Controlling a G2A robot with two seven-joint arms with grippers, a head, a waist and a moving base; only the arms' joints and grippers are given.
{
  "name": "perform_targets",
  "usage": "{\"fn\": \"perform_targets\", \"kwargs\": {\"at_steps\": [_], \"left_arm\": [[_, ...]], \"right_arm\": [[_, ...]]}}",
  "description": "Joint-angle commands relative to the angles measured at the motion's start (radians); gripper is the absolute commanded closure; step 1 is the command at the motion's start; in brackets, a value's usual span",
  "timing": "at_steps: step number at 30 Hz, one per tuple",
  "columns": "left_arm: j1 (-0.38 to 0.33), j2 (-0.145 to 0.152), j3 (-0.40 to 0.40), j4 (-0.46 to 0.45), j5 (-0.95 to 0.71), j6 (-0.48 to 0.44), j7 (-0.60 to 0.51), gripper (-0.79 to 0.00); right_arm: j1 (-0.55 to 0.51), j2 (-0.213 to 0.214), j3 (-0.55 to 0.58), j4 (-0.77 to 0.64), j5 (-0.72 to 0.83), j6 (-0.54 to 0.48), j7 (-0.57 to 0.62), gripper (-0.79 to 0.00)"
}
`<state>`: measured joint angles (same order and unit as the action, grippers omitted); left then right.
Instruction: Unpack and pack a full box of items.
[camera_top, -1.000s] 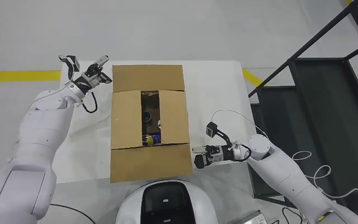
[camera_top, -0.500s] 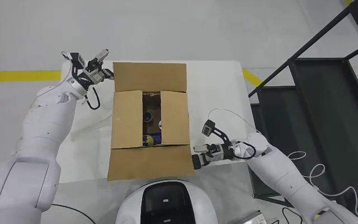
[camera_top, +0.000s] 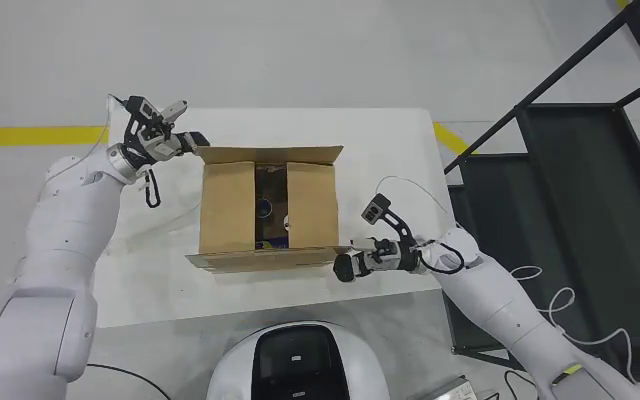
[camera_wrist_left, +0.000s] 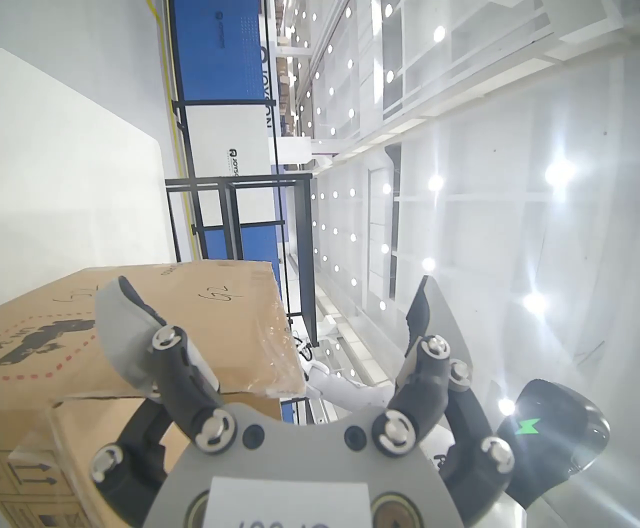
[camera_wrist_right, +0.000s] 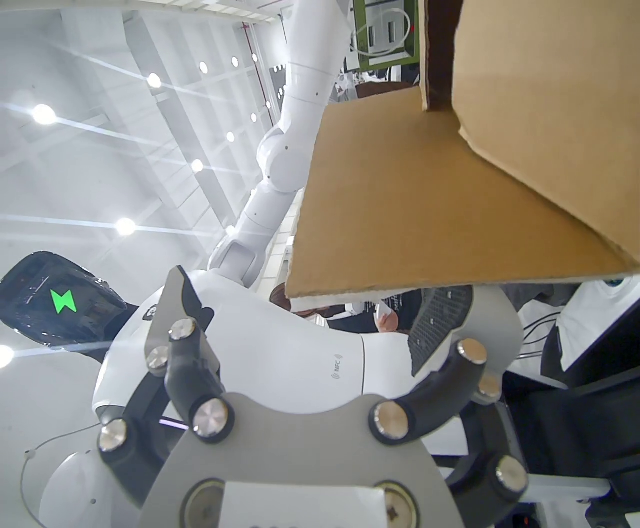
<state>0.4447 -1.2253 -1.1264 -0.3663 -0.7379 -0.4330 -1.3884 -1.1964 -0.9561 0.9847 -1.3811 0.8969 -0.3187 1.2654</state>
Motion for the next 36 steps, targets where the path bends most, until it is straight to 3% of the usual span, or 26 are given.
{"fn": "perform_targets", "kwargs": {"at_steps": [1, 9, 17, 36], "left_arm": [[0.021, 0.014, -0.006, -0.045, 0.018, 0.026, -0.025, -0.785], [0.123, 0.07, -0.03, -0.22, 0.102, 0.103, -0.102, -0.785], [0.194, 0.105, -0.036, -0.315, 0.168, 0.115, -0.114, -0.785], [0.249, 0.13, -0.036, -0.38, 0.14, 0.126, -0.124, -0.785]], "right_arm": [[0.007, -0.004, 0.002, 0.0, -0.017, -0.02, -0.034, -0.785], [0.027, -0.02, 0.013, -0.013, -0.123, -0.09, -0.182, -0.785], [0.057, -0.03, 0.03, -0.029, -0.222, -0.103, -0.296, -0.785], [0.221, -0.083, -0.056, 0.014, -0.465, 0.096, -0.47, -0.785]]}}
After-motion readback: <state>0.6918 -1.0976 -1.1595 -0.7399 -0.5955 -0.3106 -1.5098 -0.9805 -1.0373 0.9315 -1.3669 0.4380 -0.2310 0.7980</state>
